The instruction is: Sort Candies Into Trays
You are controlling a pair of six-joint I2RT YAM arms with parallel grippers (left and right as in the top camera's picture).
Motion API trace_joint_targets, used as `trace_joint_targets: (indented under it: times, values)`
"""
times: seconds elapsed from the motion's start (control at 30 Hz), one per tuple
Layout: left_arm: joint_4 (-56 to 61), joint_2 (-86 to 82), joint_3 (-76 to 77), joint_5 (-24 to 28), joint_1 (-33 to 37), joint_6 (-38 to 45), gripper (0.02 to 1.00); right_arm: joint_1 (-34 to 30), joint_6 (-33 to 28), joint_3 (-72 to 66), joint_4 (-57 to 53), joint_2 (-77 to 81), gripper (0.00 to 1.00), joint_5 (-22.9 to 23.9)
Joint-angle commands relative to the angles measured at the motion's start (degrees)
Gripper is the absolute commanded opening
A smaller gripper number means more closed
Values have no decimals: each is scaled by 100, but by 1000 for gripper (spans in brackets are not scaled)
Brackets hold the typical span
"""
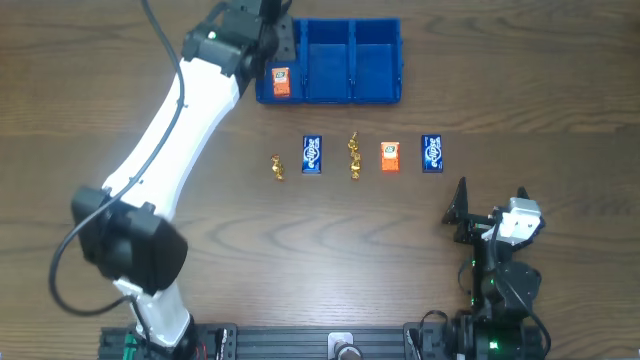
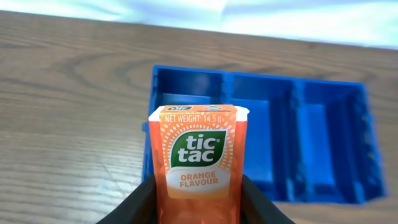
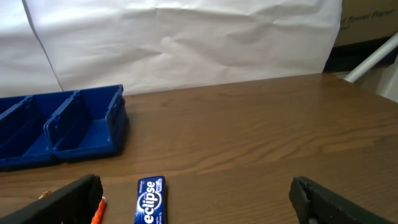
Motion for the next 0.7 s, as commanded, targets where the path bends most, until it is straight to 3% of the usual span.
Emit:
trace_joint_targets:
  times: [0.03, 0.43, 0.57, 0.7]
  values:
    - [96, 780, 57, -105, 125, 205, 332, -20, 7, 4, -48, -44, 1000, -7]
    - [236, 1187, 57, -66, 125, 205, 419, -20, 7, 4, -48, -44, 1000, -7]
    - [256, 1187, 57, -66, 127, 251, 546, -20, 7, 4, -48, -44, 1000, -9]
    - [256, 1187, 55, -68, 125, 249, 825, -20, 7, 4, -48, -44, 1000, -9]
